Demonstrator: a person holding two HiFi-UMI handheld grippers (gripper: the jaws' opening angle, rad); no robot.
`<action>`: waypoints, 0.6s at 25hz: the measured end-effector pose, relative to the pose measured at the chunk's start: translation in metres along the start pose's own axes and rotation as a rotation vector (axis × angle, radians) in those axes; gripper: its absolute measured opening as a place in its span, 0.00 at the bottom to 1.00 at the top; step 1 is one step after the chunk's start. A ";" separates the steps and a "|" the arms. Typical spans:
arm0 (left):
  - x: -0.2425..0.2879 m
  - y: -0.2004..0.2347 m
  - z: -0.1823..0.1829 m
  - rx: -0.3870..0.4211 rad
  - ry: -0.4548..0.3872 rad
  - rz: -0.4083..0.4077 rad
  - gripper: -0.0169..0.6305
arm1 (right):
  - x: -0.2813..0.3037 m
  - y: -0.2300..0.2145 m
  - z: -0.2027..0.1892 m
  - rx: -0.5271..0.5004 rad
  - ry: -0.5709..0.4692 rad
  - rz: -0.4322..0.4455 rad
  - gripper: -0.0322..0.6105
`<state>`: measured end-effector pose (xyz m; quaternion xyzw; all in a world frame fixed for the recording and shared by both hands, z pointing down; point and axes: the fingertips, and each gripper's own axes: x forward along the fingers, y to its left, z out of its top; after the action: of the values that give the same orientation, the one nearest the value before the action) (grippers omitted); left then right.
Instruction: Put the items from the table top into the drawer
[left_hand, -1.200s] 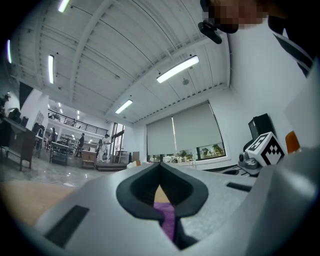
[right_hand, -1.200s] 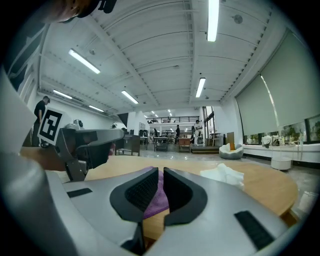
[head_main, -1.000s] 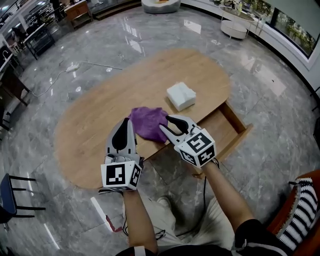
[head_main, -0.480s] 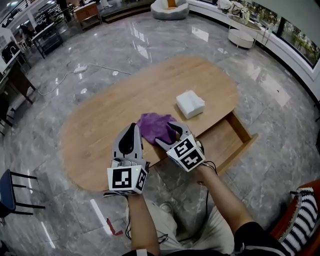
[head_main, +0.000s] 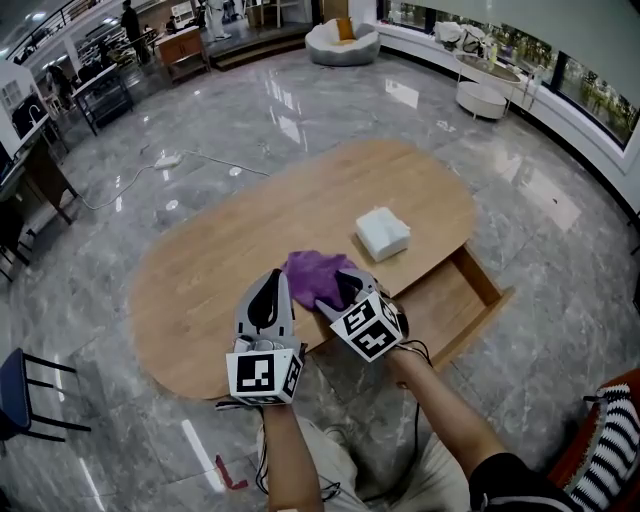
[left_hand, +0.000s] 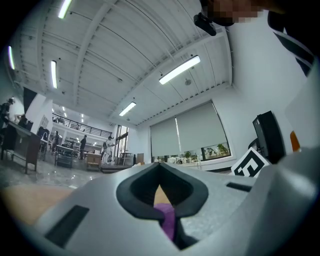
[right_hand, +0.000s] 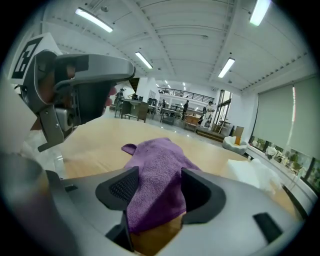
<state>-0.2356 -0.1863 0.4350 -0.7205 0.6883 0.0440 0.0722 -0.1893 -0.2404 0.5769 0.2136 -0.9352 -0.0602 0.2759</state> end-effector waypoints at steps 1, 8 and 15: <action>0.000 -0.001 -0.001 0.001 0.001 0.000 0.03 | 0.000 0.000 -0.001 -0.002 0.000 -0.003 0.48; -0.001 -0.002 -0.001 0.001 0.003 -0.003 0.03 | 0.001 -0.004 -0.003 -0.048 0.003 -0.058 0.36; 0.000 -0.001 0.001 -0.003 0.006 0.008 0.03 | -0.002 -0.010 -0.001 -0.064 -0.009 -0.071 0.18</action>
<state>-0.2348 -0.1858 0.4339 -0.7181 0.6912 0.0430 0.0691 -0.1839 -0.2485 0.5745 0.2372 -0.9259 -0.1009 0.2763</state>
